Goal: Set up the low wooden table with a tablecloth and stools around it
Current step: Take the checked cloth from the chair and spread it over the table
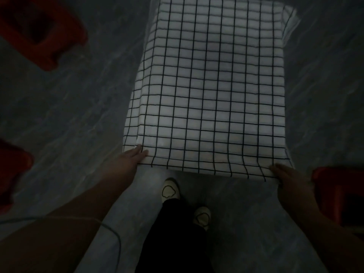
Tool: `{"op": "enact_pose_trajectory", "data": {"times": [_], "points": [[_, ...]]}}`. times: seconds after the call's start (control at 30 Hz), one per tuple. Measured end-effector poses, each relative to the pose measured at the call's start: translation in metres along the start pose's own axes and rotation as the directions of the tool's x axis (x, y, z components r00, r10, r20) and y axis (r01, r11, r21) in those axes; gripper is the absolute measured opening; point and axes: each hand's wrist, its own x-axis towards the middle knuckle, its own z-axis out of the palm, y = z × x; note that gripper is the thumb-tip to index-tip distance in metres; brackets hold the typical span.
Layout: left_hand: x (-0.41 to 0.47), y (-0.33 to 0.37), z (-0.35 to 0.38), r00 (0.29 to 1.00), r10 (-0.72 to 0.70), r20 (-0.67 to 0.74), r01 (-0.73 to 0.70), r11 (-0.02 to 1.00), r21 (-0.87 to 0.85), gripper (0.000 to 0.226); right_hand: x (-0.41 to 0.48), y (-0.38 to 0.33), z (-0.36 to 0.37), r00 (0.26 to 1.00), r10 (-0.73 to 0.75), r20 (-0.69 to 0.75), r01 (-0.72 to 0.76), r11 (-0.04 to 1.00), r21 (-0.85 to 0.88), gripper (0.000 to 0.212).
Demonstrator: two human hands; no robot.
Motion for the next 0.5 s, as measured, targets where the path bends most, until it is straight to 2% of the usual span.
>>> {"op": "enact_pose_trajectory", "data": {"times": [0.1,0.17,0.3,0.4,0.5], "points": [[0.011,-0.001,0.027,1.000,0.011,-0.001,-0.011,1.000,0.002,0.071,0.007,0.005,0.027,1.000,-0.011,0.011,0.011,1.000,-0.005,0.059],[0.020,0.000,0.041,0.999,-0.036,0.031,0.035,0.999,0.021,0.078,0.014,0.004,0.044,0.999,-0.021,0.038,0.019,0.999,0.045,0.068],[0.040,0.012,0.057,0.971,-0.156,0.182,0.132,0.982,0.136,0.084,0.035,-0.003,0.065,0.977,-0.017,0.210,0.010,0.999,0.033,0.080],[0.049,0.025,0.059,0.949,-0.199,0.245,0.154,0.969,0.191,0.082,0.049,-0.017,0.069,0.964,0.058,0.259,-0.068,0.997,0.026,0.079],[0.051,0.042,0.055,0.952,-0.175,0.251,0.135,0.976,0.169,0.079,0.056,-0.037,0.062,0.958,0.092,0.272,-0.103,0.994,0.026,0.070]]}}
